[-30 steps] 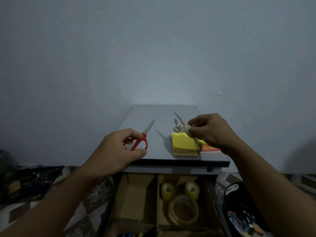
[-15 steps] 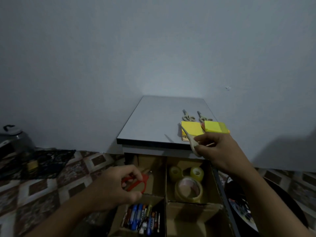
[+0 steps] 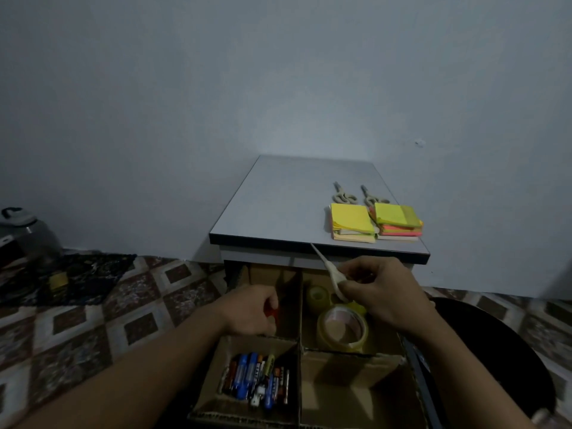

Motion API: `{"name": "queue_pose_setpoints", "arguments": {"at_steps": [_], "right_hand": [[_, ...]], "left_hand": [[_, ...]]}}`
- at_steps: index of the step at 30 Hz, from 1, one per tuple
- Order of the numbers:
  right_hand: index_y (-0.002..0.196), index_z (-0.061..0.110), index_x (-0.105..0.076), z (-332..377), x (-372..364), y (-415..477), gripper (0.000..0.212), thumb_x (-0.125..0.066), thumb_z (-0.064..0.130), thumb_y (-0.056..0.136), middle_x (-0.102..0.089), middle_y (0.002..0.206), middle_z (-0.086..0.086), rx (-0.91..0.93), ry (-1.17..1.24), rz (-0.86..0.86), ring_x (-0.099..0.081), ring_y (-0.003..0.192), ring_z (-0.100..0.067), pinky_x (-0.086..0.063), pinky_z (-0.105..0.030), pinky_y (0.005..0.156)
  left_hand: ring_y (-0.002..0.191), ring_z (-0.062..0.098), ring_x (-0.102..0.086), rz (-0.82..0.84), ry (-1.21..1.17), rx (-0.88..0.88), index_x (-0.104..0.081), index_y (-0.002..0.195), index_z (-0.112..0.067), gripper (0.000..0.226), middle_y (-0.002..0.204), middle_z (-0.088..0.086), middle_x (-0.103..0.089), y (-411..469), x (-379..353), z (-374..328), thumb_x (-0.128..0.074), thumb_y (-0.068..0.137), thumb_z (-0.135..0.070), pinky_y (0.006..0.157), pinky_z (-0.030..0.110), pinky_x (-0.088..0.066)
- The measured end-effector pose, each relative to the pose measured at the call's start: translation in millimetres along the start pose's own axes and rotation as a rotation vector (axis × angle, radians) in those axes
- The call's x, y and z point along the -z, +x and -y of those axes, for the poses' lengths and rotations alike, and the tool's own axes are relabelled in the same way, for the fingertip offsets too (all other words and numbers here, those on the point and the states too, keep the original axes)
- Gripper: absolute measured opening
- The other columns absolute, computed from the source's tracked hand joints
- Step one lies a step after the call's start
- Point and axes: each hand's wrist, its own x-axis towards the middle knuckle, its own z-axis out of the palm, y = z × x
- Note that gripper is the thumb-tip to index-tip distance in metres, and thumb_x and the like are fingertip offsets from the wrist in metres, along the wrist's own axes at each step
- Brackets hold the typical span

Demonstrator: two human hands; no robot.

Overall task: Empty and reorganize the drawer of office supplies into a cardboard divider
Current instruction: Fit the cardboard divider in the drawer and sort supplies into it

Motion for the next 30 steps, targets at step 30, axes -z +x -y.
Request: {"name": "queue_pose_setpoints", "arguments": {"at_steps": [30], "right_hand": [[0.109, 0.021, -0.066, 6, -134, 35, 0.024, -0.069, 0.031, 0.087, -0.065, 0.098, 0.005, 0.026, -0.28, 0.249, -0.061, 0.079, -0.007, -0.049, -0.017, 0.062]], "left_hand": [[0.092, 0.003, -0.062, -0.542, -0.25, -0.034, -0.067, 0.098, -0.028, 0.016, 0.097, -0.012, -0.064, -28, 29, 88, -0.064, 0.091, -0.014, 0.086, 0.029, -0.055]]}}
